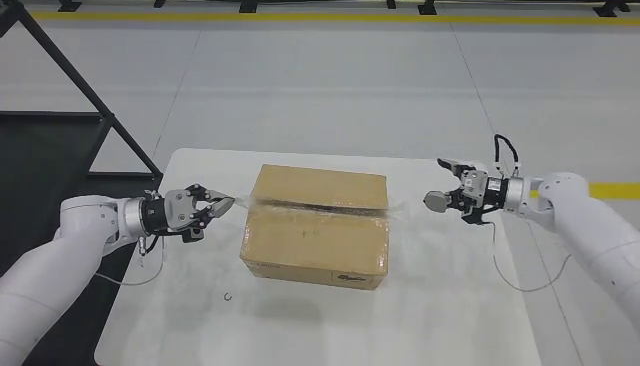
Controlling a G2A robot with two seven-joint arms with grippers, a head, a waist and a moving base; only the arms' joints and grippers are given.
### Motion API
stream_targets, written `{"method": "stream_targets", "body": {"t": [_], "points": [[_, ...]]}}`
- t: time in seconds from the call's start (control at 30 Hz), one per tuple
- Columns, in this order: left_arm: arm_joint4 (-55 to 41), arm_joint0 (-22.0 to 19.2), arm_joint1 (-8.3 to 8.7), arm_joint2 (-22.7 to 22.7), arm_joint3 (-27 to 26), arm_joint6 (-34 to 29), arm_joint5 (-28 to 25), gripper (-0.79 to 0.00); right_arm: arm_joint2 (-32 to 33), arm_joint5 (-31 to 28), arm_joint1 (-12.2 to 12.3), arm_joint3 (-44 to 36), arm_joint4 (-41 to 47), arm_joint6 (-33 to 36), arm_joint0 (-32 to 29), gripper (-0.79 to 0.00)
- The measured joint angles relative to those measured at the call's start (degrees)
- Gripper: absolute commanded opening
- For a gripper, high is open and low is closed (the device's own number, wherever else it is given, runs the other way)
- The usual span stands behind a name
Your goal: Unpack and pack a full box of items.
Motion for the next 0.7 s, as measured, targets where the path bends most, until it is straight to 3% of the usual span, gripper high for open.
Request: {"method": "stream_targets", "body": {"t": [0.53,0.7], "points": [[-0.1,-0.2,0.18,0.1,-0.3,-0.1,-0.1,-0.785,0.0,0.0,0.0,0.0,0.1,-0.2,0.0,0.000],[-0.1,-0.2,0.18,0.1,-0.3,-0.1,-0.1,-0.785,1.3,-6.3,0.8,-6.2,-8.0,3.2,-1.4,0.000]]}}
